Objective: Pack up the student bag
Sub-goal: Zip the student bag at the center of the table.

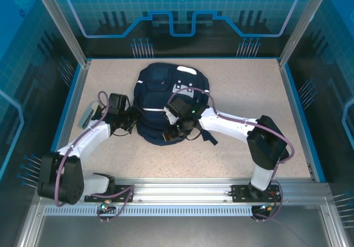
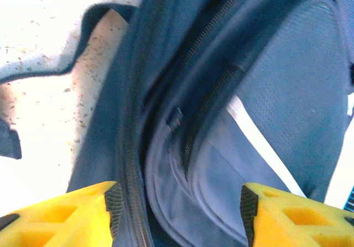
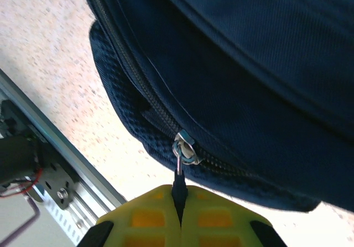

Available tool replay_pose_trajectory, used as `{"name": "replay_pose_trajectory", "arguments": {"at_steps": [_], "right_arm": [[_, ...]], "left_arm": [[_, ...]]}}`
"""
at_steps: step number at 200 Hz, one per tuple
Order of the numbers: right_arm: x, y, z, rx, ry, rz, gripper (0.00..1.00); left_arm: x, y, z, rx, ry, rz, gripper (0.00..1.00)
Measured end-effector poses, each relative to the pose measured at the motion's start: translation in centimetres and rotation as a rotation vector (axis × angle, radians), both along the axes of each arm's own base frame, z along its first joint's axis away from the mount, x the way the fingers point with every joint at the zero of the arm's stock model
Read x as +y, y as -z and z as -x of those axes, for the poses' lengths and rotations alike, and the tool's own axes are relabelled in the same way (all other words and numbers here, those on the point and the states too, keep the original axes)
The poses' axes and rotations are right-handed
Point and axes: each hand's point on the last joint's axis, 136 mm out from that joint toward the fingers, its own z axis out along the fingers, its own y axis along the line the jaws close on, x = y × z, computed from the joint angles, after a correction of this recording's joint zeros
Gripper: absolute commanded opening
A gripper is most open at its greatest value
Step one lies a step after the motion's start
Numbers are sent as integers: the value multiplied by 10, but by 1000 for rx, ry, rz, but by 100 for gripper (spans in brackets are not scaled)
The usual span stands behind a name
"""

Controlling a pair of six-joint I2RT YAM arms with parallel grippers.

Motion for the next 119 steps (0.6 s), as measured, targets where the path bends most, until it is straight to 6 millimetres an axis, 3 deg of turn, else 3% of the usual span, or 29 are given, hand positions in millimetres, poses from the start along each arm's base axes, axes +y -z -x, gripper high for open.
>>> {"name": "replay_pose_trajectory", "arguments": {"at_steps": [41, 119], "right_arm": [[18, -8, -6, -22, -14, -20, 0], [18, 4, -3, 3, -7, 8, 0]], "left_arm": [[-11, -23, 16, -14, -32, 131, 61], [-40, 3, 48, 121, -42, 225, 47]]}}
